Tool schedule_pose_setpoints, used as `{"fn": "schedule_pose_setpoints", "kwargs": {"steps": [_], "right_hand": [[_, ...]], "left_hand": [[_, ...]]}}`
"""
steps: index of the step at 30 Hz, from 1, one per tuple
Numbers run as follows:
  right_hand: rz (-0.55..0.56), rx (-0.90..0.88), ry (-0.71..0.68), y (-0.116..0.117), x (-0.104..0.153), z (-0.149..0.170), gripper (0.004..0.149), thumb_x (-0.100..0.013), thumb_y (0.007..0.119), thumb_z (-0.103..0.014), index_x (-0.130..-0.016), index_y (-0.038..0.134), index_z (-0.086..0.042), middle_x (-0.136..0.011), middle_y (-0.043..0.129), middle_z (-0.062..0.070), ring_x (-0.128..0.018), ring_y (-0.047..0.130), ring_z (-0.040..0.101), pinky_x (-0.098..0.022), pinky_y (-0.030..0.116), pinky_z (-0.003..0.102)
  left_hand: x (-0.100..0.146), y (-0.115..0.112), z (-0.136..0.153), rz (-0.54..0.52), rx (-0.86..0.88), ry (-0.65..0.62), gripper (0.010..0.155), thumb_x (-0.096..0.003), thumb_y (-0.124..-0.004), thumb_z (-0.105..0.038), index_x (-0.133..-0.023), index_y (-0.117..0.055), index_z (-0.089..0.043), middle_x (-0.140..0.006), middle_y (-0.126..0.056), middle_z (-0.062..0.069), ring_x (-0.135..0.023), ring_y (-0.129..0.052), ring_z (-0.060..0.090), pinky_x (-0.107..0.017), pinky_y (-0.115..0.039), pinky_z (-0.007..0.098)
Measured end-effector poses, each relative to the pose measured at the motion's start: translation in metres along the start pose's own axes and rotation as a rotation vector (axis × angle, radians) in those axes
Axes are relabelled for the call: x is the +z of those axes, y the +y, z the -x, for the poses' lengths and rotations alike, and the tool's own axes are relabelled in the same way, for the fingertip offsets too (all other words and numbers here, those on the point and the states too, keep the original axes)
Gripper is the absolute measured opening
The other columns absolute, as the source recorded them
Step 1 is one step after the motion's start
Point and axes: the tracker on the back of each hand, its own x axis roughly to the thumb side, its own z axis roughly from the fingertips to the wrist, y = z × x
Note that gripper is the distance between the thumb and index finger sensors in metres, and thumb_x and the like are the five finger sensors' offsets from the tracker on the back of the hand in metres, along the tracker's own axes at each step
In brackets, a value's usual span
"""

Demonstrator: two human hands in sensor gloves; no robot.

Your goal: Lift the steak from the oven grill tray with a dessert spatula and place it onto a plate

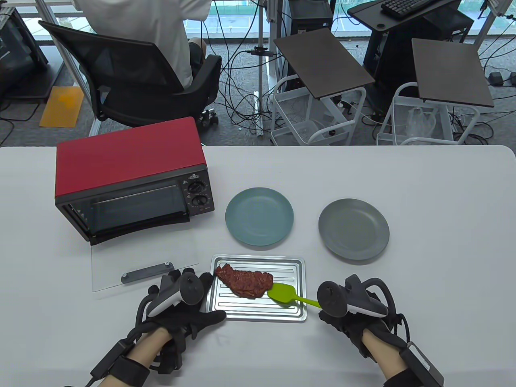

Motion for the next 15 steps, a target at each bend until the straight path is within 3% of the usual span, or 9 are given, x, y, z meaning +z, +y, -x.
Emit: {"fn": "schedule_pose_setpoints", "kwargs": {"steps": [15], "right_hand": [[0.0,-0.013,-0.036,-0.001,-0.022,-0.017,0.044,-0.044,0.083,-0.046,-0.073,0.086,-0.012,-0.034,0.094,0.0,-0.003,0.087,0.016,-0.029,0.088,0.044]], "left_hand": [[-0.001,0.0,0.0,0.004,0.003,-0.003,0.1,-0.033,-0.052,-0.093,-0.098,0.01,-0.048,-0.108,0.02,-0.005,-0.105,0.019,0.037,-0.066,-0.003,0.079]]}}
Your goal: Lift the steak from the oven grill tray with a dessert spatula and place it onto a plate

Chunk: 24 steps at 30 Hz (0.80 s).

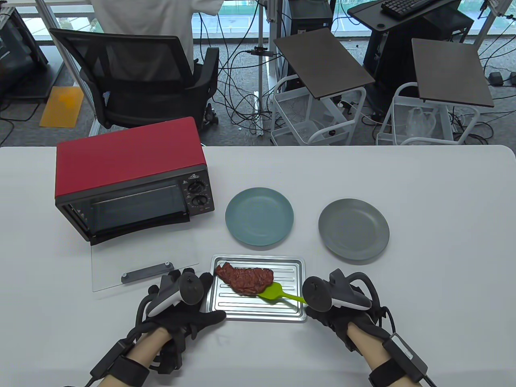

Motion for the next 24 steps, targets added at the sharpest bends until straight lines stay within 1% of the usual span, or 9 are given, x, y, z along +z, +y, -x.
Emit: {"fn": "schedule_pose_setpoints", "kwargs": {"steps": [14,23,24], "right_hand": [[0.077,0.007,-0.026,0.005,-0.016,-0.008,0.041,-0.043,0.087,-0.044,-0.072,0.089,-0.014,-0.036,0.093,0.0,-0.005,0.087,0.017,-0.031,0.088,0.045],[0.091,-0.034,-0.038,0.009,-0.025,-0.01,0.036,-0.043,0.089,-0.041,-0.067,0.096,-0.015,-0.037,0.092,-0.001,-0.005,0.088,0.017,-0.032,0.087,0.045],[0.098,-0.028,-0.042,0.009,-0.026,-0.011,0.036,-0.043,0.089,-0.041,-0.066,0.097,-0.015,-0.037,0.092,0.0,-0.006,0.088,0.017,-0.032,0.087,0.045]], "left_hand": [[0.0,0.0,0.0,0.0,0.0,0.0,0.1,-0.0331,-0.052,-0.093,-0.098,0.01,-0.048,-0.108,0.021,-0.005,-0.105,0.02,0.037,-0.066,-0.002,0.078],[0.0,0.0,0.0,0.006,0.001,-0.003,0.1,-0.0331,-0.052,-0.093,-0.097,0.011,-0.049,-0.108,0.021,-0.005,-0.105,0.02,0.037,-0.066,-0.002,0.078],[0.0,0.0,0.0,0.006,0.001,-0.003,0.1,-0.0331,-0.052,-0.093,-0.097,0.011,-0.049,-0.108,0.021,-0.005,-0.105,0.02,0.037,-0.066,-0.002,0.078]]}}
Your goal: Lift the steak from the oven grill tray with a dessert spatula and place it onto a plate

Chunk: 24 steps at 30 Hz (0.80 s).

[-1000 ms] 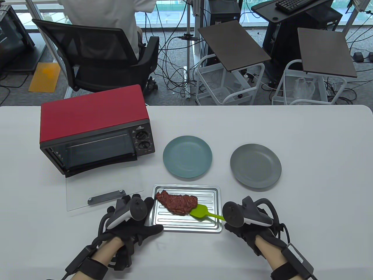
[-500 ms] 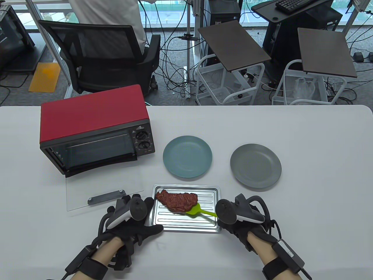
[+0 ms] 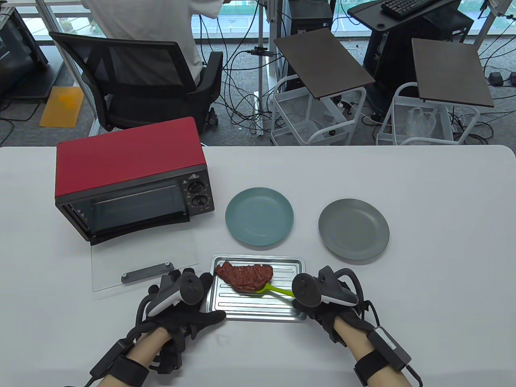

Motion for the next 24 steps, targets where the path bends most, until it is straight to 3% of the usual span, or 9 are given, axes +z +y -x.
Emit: {"fn": "schedule_pose_setpoints", "kwargs": {"steps": [4,5,7,14,24], "right_hand": [[0.032,0.015,-0.01,0.001,-0.003,-0.003,0.033,-0.042,0.091,-0.039,-0.063,0.099,-0.015,-0.039,0.091,-0.003,-0.006,0.088,0.016,-0.033,0.087,0.044],[0.036,0.016,-0.01,0.002,-0.004,-0.003,0.029,-0.042,0.091,-0.039,-0.054,0.104,-0.015,-0.039,0.091,-0.003,-0.007,0.088,0.016,-0.033,0.087,0.044],[0.029,0.014,0.003,0.002,-0.006,-0.004,0.027,-0.042,0.092,-0.038,-0.05,0.106,-0.017,-0.04,0.09,-0.005,-0.007,0.088,0.016,-0.033,0.087,0.044],[0.009,-0.061,0.031,0.005,-0.017,-0.001,0.033,-0.042,0.093,-0.034,-0.033,0.115,-0.011,-0.043,0.088,-0.013,-0.006,0.087,0.015,-0.033,0.087,0.043],[0.005,-0.082,0.073,0.006,-0.028,-0.003,0.038,-0.041,0.095,-0.029,-0.022,0.117,-0.006,-0.049,0.086,-0.026,-0.006,0.086,0.012,-0.034,0.087,0.04]], "left_hand": [[0.0,0.0,0.0,0.001,0.0,0.0,0.1,-0.0329,-0.052,-0.093,-0.097,0.011,-0.049,-0.108,0.021,-0.005,-0.105,0.021,0.037,-0.066,-0.001,0.078],[0.0,0.0,0.0,0.001,0.0,0.0,0.1,-0.033,-0.052,-0.093,-0.097,0.011,-0.048,-0.108,0.021,-0.005,-0.105,0.021,0.037,-0.066,-0.001,0.078],[0.0,0.0,0.0,0.001,0.001,0.0,0.1,-0.0329,-0.052,-0.093,-0.097,0.011,-0.049,-0.108,0.021,-0.005,-0.105,0.021,0.037,-0.066,-0.001,0.078],[0.0,0.0,0.0,0.003,0.001,0.0,0.1,-0.033,-0.052,-0.093,-0.097,0.011,-0.049,-0.107,0.022,-0.005,-0.104,0.021,0.037,-0.066,-0.001,0.078],[-0.001,0.0,0.0,0.007,0.005,0.0,0.1,-0.0331,-0.052,-0.093,-0.097,0.011,-0.049,-0.107,0.022,-0.005,-0.104,0.021,0.036,-0.066,-0.001,0.078]]}}
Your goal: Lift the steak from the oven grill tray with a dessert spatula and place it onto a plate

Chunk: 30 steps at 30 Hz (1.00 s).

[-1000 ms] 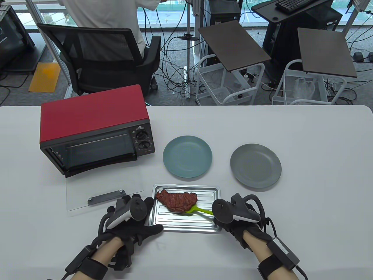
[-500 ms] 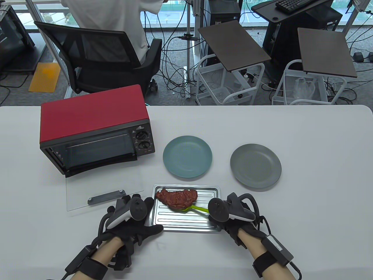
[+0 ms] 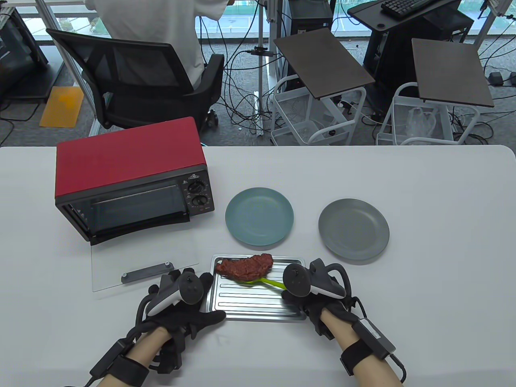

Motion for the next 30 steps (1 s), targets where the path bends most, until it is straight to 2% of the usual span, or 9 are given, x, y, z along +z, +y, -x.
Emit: {"fn": "schedule_pose_setpoints", "kwargs": {"steps": [5,8,14,19,24,30], "right_hand": [[0.017,0.002,0.012,0.002,-0.005,0.0,0.037,-0.039,0.097,-0.026,-0.016,0.117,-0.006,-0.049,0.083,-0.042,-0.006,0.085,0.01,-0.034,0.088,0.038],[0.023,-0.012,0.008,0.002,-0.004,0.001,0.036,-0.039,0.097,-0.026,-0.019,0.117,-0.004,-0.047,0.084,-0.042,-0.006,0.085,0.011,-0.034,0.087,0.039],[0.039,-0.034,-0.033,0.002,-0.003,0.004,0.04,-0.041,0.094,-0.029,-0.023,0.115,0.0,-0.044,0.09,-0.03,-0.006,0.085,0.01,-0.033,0.087,0.039],[0.049,-0.029,-0.051,0.002,-0.001,0.003,0.038,-0.042,0.091,-0.031,-0.028,0.114,-0.003,-0.038,0.095,-0.021,-0.006,0.084,0.01,-0.033,0.087,0.039],[0.072,-0.031,-0.065,0.001,0.002,0.003,0.036,-0.043,0.089,-0.034,-0.04,0.109,-0.005,-0.032,0.097,-0.01,-0.007,0.084,0.01,-0.035,0.086,0.038],[0.12,-0.046,-0.073,-0.001,0.006,0.002,0.036,-0.044,0.086,-0.038,-0.052,0.102,-0.007,-0.03,0.096,-0.006,-0.006,0.084,0.01,-0.036,0.086,0.037]], "left_hand": [[0.0,0.0,0.0,0.002,0.0,0.003,0.1,-0.0331,-0.052,-0.093,-0.097,0.011,-0.049,-0.107,0.021,-0.006,-0.104,0.021,0.036,-0.066,-0.001,0.078],[0.0,0.0,0.0,0.003,0.001,0.002,0.1,-0.033,-0.052,-0.093,-0.097,0.011,-0.049,-0.107,0.022,-0.006,-0.104,0.021,0.036,-0.066,-0.001,0.078],[0.0,0.0,0.001,0.007,0.001,0.002,0.1,-0.0325,-0.052,-0.093,-0.096,0.012,-0.05,-0.106,0.023,-0.006,-0.103,0.023,0.035,-0.065,0.001,0.077],[0.0,0.0,0.001,0.01,0.003,0.002,0.1,-0.0324,-0.052,-0.093,-0.096,0.012,-0.05,-0.106,0.023,-0.006,-0.103,0.023,0.035,-0.065,0.001,0.077],[0.0,0.0,0.001,0.011,0.004,0.001,0.1,-0.0323,-0.052,-0.093,-0.096,0.012,-0.05,-0.106,0.024,-0.006,-0.103,0.023,0.035,-0.065,0.001,0.077],[0.0,-0.001,0.001,0.011,0.005,0.002,0.1,-0.0324,-0.052,-0.093,-0.096,0.012,-0.05,-0.106,0.023,-0.006,-0.103,0.023,0.035,-0.065,0.001,0.077]]}}
